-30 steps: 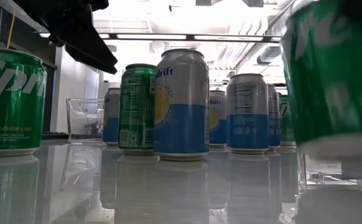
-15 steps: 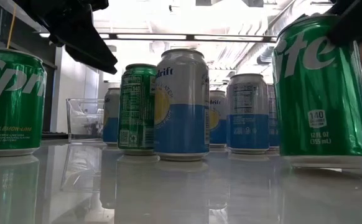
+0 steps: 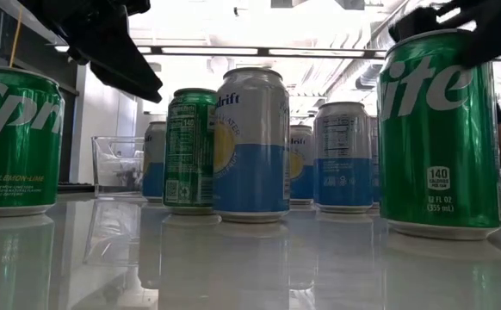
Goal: Sort soda cans
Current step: Put the green soda can into the top right transparent bin
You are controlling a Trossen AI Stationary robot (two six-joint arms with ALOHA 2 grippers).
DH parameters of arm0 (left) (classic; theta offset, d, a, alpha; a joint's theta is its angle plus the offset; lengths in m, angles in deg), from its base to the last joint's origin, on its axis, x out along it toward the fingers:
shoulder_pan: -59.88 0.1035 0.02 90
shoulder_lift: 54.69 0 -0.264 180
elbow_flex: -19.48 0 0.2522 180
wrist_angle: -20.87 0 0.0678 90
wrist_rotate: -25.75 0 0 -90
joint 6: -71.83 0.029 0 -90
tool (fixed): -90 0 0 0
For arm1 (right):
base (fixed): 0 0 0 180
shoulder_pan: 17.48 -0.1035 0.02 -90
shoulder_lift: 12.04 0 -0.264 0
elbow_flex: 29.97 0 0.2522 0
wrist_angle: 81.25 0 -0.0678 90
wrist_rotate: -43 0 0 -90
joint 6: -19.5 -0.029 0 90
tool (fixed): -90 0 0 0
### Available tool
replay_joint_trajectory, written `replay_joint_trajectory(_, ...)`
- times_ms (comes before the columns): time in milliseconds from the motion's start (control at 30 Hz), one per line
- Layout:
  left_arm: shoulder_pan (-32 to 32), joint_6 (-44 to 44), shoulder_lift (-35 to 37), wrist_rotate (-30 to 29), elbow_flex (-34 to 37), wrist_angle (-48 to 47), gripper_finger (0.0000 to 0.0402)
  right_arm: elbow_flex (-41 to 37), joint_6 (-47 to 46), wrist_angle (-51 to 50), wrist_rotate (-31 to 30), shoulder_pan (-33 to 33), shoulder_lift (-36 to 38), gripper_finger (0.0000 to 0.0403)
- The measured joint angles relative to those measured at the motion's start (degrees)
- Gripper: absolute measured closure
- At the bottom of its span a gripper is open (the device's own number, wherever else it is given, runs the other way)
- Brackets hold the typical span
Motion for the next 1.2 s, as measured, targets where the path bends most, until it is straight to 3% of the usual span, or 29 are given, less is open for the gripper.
replay_joint_trajectory(433, 0.00, -0.02, 0.00, 0.04, 0.00, 0.00, 0.0099, 14.40, -3.42, -31.89, -1.39, -0.28, 0.07, 0.0064)
replay_joint_trajectory(767, 0.00, -0.01, 0.00, 0.03, 0.00, 0.00, 0.0099, 19.25, -26.31, -28.07, 1.63, 0.24, 0.06, 0.0064)
replay_joint_trajectory(967, 0.00, 0.01, 0.02, -0.35, 0.00, -0.08, 0.0099, 22.38, -32.86, -27.64, -2.73, -0.22, -4.69, 0.0064)
replay_joint_trajectory(1200, 0.00, 0.47, 0.02, -0.44, 0.00, -0.78, 0.0099, 30.22, -36.91, -36.99, -5.05, 0.28, -13.96, 0.0064)
